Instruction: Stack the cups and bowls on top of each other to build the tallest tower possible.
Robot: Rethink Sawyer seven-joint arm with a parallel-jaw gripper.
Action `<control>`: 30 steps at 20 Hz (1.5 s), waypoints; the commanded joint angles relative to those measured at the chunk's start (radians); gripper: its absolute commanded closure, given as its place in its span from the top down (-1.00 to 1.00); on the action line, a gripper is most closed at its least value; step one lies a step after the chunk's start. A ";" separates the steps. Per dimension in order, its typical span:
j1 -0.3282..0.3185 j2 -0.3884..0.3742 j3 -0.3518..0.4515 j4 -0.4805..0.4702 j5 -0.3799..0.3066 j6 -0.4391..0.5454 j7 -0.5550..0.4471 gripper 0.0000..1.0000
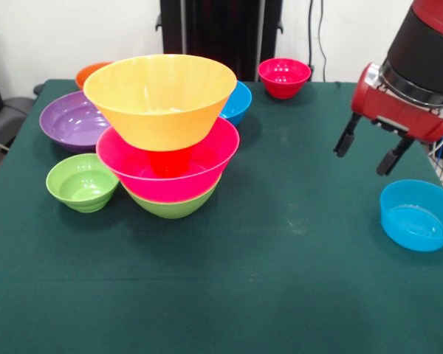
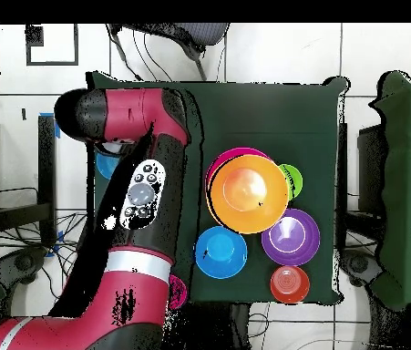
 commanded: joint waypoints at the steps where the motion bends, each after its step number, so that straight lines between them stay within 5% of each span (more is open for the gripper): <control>1: -0.024 0.029 0.120 -0.104 -0.061 0.147 -0.132 1.00; 5: -0.017 0.027 0.094 -0.097 -0.061 0.226 -0.092 1.00; 9: 0.038 -0.043 0.033 0.068 -0.138 0.244 -0.132 1.00; 14: 0.061 -0.155 -0.013 0.269 -0.205 0.091 -0.125 1.00; 20: 0.072 -0.238 -0.064 0.361 -0.266 0.140 -0.090 1.00; 27: 0.068 -0.329 -0.070 0.433 -0.225 0.206 -0.004 1.00; 30: 0.065 -0.345 -0.079 0.389 -0.227 0.277 -0.005 1.00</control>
